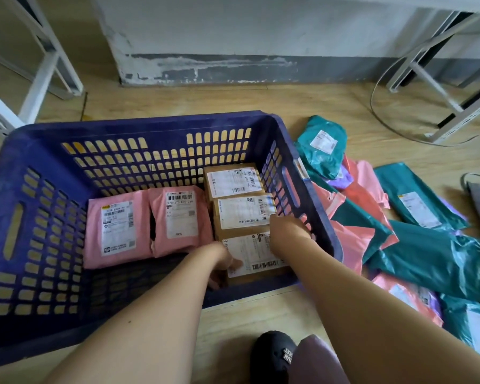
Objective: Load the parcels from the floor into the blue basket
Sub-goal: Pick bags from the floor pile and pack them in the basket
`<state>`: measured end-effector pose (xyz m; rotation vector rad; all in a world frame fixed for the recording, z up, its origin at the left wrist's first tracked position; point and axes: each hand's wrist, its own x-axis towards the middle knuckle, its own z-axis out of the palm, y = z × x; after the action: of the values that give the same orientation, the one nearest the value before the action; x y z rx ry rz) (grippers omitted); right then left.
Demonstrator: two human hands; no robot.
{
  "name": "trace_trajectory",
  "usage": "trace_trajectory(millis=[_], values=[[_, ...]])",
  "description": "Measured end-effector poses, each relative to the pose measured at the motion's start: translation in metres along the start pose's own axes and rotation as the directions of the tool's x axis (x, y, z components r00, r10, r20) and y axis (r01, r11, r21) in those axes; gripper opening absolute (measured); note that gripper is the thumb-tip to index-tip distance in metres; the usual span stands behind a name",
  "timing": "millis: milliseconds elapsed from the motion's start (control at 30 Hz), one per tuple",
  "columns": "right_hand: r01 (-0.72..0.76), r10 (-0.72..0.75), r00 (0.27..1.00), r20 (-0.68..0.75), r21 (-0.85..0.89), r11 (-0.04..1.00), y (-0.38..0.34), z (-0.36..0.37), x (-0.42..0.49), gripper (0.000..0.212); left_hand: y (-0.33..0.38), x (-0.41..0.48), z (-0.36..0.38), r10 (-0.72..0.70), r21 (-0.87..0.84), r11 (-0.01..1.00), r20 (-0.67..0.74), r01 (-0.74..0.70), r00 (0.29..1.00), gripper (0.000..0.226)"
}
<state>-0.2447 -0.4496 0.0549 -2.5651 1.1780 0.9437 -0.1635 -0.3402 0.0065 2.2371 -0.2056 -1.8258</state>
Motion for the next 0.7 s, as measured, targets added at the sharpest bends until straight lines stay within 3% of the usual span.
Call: trace_trajectory(millis=[100, 233, 433, 567, 700], values=[[0.051, -0.051, 0.997, 0.055, -0.002, 0.999, -0.002, 0.003, 0.005, 0.051, 0.0, 0.007, 0.002, 0.009, 0.095, 0.995, -0.026, -0.007, 1.0, 0.06], [0.072, -0.081, 0.988, 0.135, 0.071, 0.995, -0.004, 0.007, 0.01, 0.086, 0.0, 0.008, 0.003, 0.039, 0.301, 0.954, -0.101, -0.007, 0.994, 0.058], [0.08, -0.103, 0.978, 0.183, 0.129, 0.988, -0.003, 0.005, 0.011, 0.093, 0.0, 0.016, -0.006, 0.031, 0.388, 0.921, -0.083, 0.003, 0.996, 0.067], [0.065, -0.082, 0.986, 0.143, 0.117, 0.991, -0.007, 0.006, 0.016, 0.084, 0.001, 0.019, -0.009, 0.084, 0.438, 0.898, -0.068, -0.046, 0.994, 0.066], [0.081, -0.073, 0.996, -0.057, 0.14, 0.987, -0.01, -0.001, 0.016, 0.037, 0.002, 0.016, -0.013, 0.069, 0.365, 0.931, -0.11, -0.024, 0.992, 0.067]])
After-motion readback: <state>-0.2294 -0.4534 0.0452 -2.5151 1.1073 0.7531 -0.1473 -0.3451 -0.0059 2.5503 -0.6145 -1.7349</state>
